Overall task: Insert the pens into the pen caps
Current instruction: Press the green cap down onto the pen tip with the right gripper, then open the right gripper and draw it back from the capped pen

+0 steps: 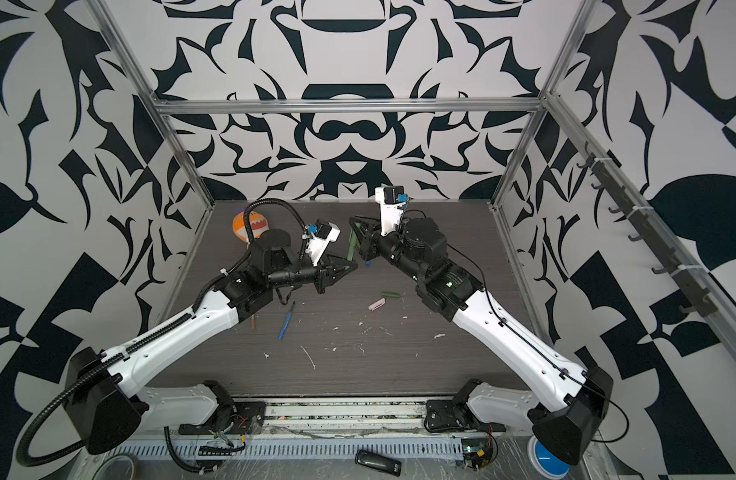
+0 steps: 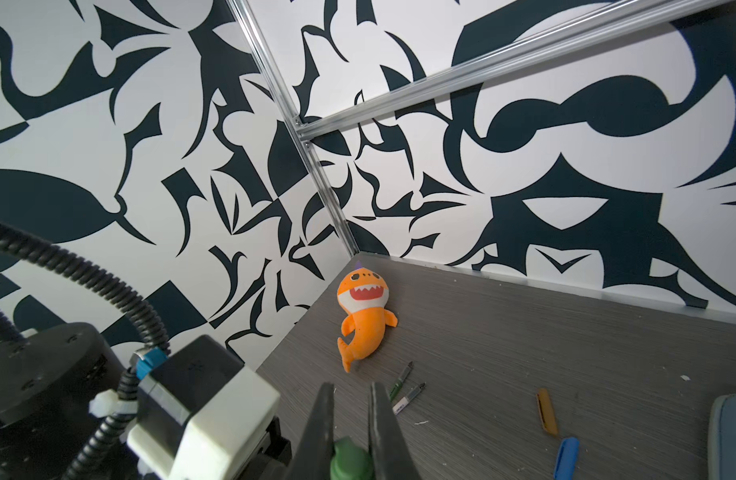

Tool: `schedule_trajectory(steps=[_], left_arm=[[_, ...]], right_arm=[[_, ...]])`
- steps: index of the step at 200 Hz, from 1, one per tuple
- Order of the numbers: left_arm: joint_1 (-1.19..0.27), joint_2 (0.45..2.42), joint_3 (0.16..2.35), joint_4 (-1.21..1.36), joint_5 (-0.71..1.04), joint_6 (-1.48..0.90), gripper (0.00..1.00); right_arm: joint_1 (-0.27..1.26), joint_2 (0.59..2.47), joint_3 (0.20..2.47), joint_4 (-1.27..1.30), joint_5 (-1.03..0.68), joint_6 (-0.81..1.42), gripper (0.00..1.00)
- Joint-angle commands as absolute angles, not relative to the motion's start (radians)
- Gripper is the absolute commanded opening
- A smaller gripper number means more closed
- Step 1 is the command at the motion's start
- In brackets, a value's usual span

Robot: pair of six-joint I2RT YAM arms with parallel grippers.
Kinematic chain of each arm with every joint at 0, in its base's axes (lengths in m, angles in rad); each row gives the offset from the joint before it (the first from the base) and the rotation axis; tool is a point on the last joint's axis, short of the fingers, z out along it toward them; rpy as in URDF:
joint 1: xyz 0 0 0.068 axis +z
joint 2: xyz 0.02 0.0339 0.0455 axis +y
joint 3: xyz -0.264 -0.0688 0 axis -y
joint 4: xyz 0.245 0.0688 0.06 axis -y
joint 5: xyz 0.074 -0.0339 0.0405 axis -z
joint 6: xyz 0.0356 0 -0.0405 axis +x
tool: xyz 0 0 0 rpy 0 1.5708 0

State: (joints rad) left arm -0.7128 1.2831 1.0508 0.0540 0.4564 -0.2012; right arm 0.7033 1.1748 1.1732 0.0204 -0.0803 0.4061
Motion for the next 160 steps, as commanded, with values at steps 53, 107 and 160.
schedule_trajectory(steps=[53,107,160], left_arm=[[-0.652,1.266,1.227,0.375,0.345,-0.262,0.0],[-0.651,1.266,1.2,0.283,0.397,-0.241,0.0],[-0.652,1.211,0.986,0.162,0.487,-0.22,0.0]], right_arm=[[0.744,1.199,1.005,-0.249,-0.222,0.432,0.0],[0.744,1.187,1.043,-0.246,-0.211,0.469,0.07],[0.744,1.163,1.299,-0.263,-0.137,0.469,0.32]])
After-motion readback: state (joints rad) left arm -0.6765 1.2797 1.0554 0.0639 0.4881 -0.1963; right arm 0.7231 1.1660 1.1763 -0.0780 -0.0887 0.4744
